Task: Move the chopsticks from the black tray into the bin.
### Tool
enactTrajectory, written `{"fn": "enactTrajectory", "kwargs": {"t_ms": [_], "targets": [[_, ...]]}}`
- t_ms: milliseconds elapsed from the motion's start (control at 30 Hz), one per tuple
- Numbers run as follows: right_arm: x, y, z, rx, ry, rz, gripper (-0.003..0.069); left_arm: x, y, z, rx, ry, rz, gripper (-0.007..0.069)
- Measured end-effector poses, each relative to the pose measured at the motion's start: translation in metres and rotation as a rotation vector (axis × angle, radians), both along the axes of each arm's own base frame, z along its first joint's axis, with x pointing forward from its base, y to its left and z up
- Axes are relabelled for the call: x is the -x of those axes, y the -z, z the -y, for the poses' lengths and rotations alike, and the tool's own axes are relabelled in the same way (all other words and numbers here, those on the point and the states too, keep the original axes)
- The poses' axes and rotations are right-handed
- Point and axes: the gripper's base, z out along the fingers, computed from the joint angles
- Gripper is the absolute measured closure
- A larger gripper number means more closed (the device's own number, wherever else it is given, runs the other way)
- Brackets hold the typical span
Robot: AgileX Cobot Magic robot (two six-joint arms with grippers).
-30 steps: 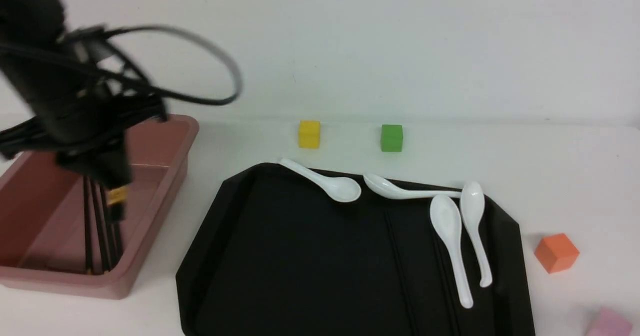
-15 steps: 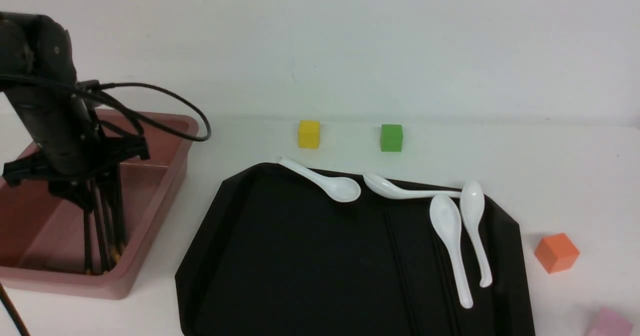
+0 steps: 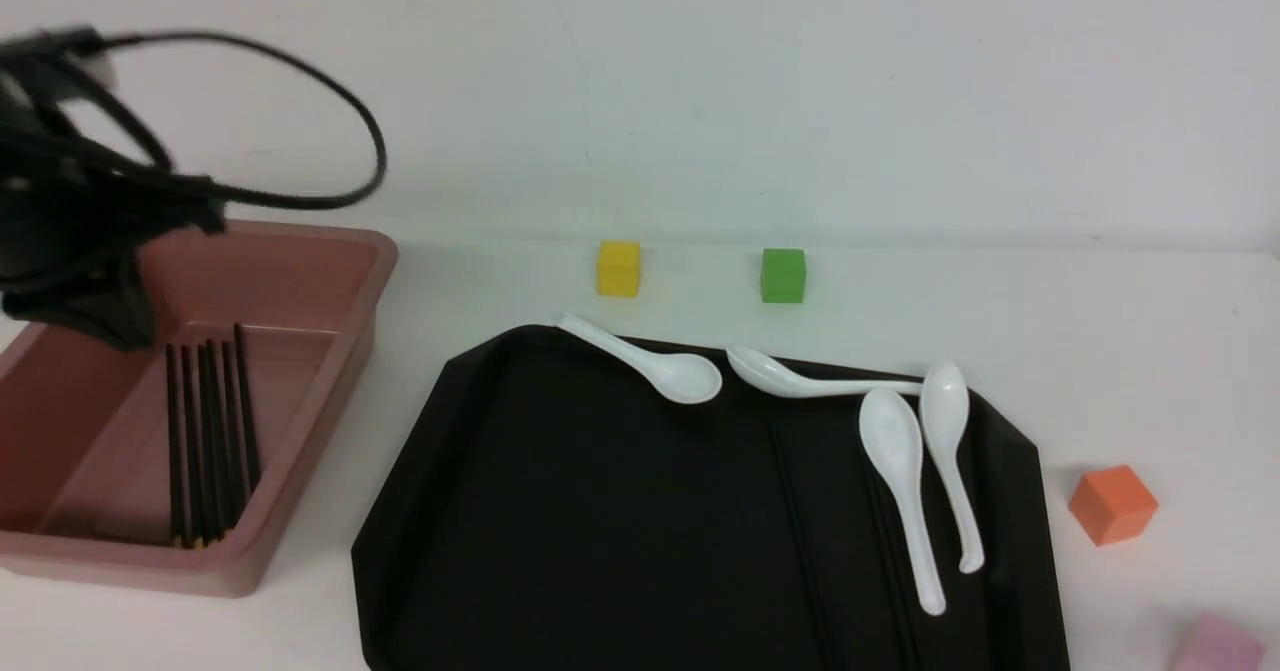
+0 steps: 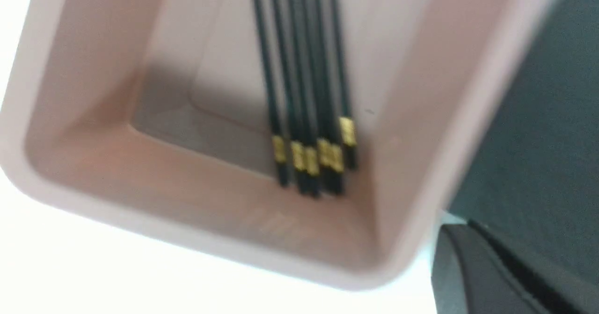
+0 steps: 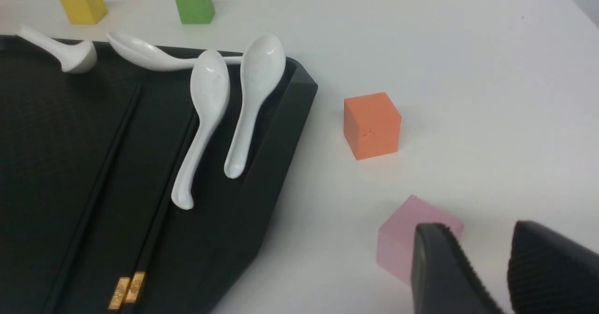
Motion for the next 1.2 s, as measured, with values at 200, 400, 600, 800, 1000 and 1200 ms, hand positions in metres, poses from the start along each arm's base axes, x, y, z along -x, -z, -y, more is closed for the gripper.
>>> {"fn": "enactTrajectory", "kwargs": {"t_ms": [200,400,600,800,1000,1200], "targets": [[0.0,0.0,0.0,0.0,0.0,0.0,0.0419,0.08,-0.016,0.006,0.076,0.059,0.167,0.0637],[0.0,0.0,0.0,0.0,0.0,0.0,0.0419,0.15,0.018,0.012,0.152,0.111,0.36,0.0637],[0.0,0.0,0.0,0.0,0.0,0.0,0.0419,0.196,0.052,0.012,0.209,0.073,0.672,0.0637],[0.0,0.0,0.0,0.0,0.0,0.0,0.0419,0.217,0.067,0.008,0.242,0.018,0.862,0.0637],[0.0,0.0,0.0,0.0,0.0,0.0,0.0419,0.22,0.076,0.008,0.243,0.017,0.858,0.0637],[0.0,0.0,0.0,0.0,0.0,0.0,0.0419,0.219,0.075,0.005,0.171,0.027,0.888,0.0637]]}}
